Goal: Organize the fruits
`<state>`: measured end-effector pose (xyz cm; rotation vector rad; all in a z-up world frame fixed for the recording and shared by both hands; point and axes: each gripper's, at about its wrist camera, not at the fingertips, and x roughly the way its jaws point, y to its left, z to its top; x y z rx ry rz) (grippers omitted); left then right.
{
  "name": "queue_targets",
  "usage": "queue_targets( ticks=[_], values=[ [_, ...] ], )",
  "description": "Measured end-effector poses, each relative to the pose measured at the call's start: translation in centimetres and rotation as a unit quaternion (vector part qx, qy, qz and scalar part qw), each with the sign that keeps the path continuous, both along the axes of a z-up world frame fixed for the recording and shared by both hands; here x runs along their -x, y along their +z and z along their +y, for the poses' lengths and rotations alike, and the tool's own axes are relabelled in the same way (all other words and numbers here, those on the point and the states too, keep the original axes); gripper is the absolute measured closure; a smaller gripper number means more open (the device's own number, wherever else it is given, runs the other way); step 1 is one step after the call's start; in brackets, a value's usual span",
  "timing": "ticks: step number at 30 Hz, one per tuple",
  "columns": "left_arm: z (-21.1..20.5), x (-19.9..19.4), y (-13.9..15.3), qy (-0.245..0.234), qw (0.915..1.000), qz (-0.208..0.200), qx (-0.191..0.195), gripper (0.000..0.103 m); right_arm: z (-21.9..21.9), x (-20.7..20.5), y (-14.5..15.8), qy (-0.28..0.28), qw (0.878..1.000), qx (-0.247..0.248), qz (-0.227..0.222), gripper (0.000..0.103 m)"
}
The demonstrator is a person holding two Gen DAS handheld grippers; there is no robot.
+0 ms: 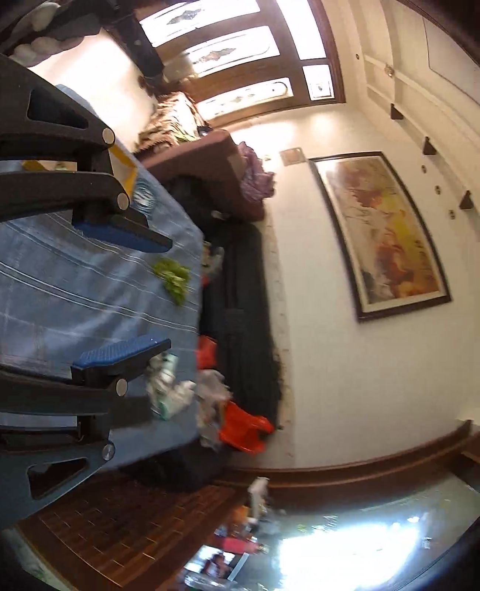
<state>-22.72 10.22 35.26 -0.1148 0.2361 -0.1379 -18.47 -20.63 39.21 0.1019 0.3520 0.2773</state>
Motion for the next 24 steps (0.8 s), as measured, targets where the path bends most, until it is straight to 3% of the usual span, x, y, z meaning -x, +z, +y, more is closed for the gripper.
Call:
queue_targets(
  ticks=[4, 7, 10, 15, 24],
  values=[
    [1.1, 1.7, 0.6, 0.063, 0.9961, -0.028, -0.055, 0.002, 1.0, 0.3, 4.3, -0.010, 1.000, 0.015, -0.015, 0.035],
    [2.6, 1.9, -1.5, 0.083, 0.9950, -0.011, -0.055, 0.001, 3.3, 0.4, 3.3, 0.015, 1.000, 0.017, -0.006, 0.029],
    [4.4, 1.4, -4.6, 0.110, 0.9928, 0.012, -0.046, 0.001, 6.6, -0.7, -1.1, 0.046, 0.998, 0.031, 0.034, 0.029],
    [7.1, 0.2, -10.2, 0.187, 0.9813, 0.039, -0.022, 0.001, 11.4, -2.7, -10.1, 0.085, 0.992, 0.035, 0.085, 0.029],
    [6.6, -2.9, -15.8, 0.237, 0.9692, 0.064, -0.018, 0.001, 16.8, -7.8, -24.6, 0.035, 0.982, 0.012, 0.186, 0.029]
  ],
)
